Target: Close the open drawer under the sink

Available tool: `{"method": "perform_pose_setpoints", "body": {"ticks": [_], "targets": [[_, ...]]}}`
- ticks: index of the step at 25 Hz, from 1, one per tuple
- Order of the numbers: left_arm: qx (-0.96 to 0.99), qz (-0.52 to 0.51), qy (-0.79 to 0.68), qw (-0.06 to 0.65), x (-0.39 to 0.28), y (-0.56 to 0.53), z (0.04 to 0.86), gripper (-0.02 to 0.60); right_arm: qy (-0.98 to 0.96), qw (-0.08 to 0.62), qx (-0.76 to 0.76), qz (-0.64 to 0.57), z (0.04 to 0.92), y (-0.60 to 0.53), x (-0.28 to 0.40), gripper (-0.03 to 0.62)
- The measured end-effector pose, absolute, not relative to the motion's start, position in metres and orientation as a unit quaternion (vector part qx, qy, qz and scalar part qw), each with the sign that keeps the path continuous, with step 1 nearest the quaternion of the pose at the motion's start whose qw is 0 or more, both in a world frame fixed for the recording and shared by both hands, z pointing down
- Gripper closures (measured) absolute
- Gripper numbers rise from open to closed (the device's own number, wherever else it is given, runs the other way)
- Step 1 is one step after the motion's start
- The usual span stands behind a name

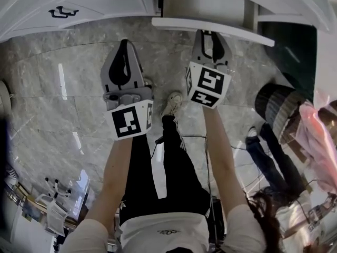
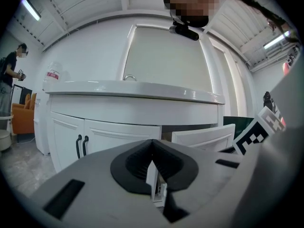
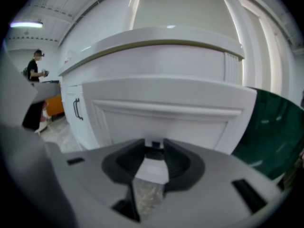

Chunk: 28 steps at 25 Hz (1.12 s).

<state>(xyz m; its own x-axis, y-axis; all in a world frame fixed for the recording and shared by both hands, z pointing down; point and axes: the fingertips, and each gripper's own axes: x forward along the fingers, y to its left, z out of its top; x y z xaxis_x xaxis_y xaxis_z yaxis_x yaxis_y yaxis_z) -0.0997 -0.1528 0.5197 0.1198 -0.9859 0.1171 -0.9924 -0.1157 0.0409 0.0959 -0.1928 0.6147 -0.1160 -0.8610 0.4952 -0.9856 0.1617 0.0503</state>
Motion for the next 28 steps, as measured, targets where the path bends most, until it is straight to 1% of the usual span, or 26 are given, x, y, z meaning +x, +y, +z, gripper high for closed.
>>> {"method": "perform_pose_setpoints", "body": {"ticks": [11,20,28], "targets": [[0.743,0.025,-0.668,0.031,-0.116,-0.169,0.509,0.560,-0.729,0.216,0.634,0.143,0.614,-0.206,0.097,0.451],[0.741,0.033,-0.669,0.047,-0.123,-0.185,0.513,0.561,-0.713,0.219,0.648,0.153,0.612,-0.274,0.092,0.451],[0.741,0.030,-0.669,0.045,-0.138,-0.209,0.503,0.560,-0.708,0.226,0.652,0.149,0.611,-0.276,0.094,0.451]]}}
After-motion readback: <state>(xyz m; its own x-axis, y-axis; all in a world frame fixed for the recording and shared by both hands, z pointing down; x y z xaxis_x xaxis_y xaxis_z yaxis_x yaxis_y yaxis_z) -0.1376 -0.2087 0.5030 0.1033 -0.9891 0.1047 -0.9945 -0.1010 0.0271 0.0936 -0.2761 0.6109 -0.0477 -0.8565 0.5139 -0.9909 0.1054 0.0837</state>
